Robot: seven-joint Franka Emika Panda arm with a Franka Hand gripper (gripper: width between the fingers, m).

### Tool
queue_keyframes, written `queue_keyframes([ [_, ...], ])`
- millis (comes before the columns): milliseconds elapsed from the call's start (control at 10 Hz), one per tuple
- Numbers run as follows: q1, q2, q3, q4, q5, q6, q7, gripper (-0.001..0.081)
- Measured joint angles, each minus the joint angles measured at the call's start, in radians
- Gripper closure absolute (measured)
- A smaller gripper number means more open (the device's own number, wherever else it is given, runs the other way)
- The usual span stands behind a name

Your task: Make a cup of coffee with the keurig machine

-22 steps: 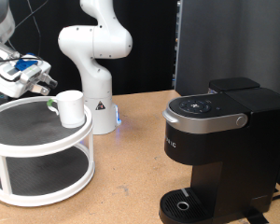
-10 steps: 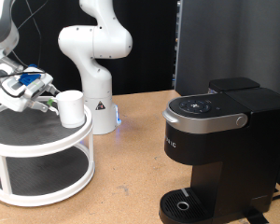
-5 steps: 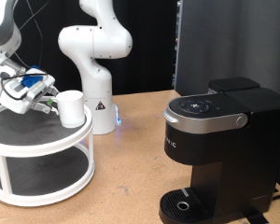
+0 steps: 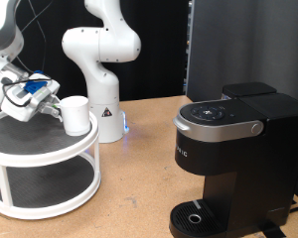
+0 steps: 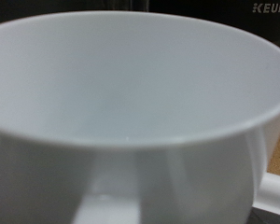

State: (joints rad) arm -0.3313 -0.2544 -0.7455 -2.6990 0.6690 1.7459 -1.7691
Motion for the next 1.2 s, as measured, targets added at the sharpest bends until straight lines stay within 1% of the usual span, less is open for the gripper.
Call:
queue_keyframes([
  [100,0.000,0.000,0.000,0.000,0.000,0.000,0.000,0.0645],
  [200,0.000,0.000,0.000,0.000,0.000,0.000,0.000,0.0645],
  [300,0.000,-0.001,0.000,0.000,0.000,0.000,0.000,0.0736],
  [500,-0.001,-0.018,0.001,0.001,0.003,0.000,0.017,0.0736],
  [600,-0.002,-0.037,0.002,0.007,0.002,-0.017,0.049,0.0736],
  [1000,-0.011,-0.142,0.003,0.068,-0.036,-0.172,0.199,0.0736],
  [1100,-0.011,-0.165,0.005,0.091,-0.064,-0.213,0.230,0.0736],
  [1200,-0.012,-0.184,0.008,0.105,-0.088,-0.235,0.252,0.0736],
])
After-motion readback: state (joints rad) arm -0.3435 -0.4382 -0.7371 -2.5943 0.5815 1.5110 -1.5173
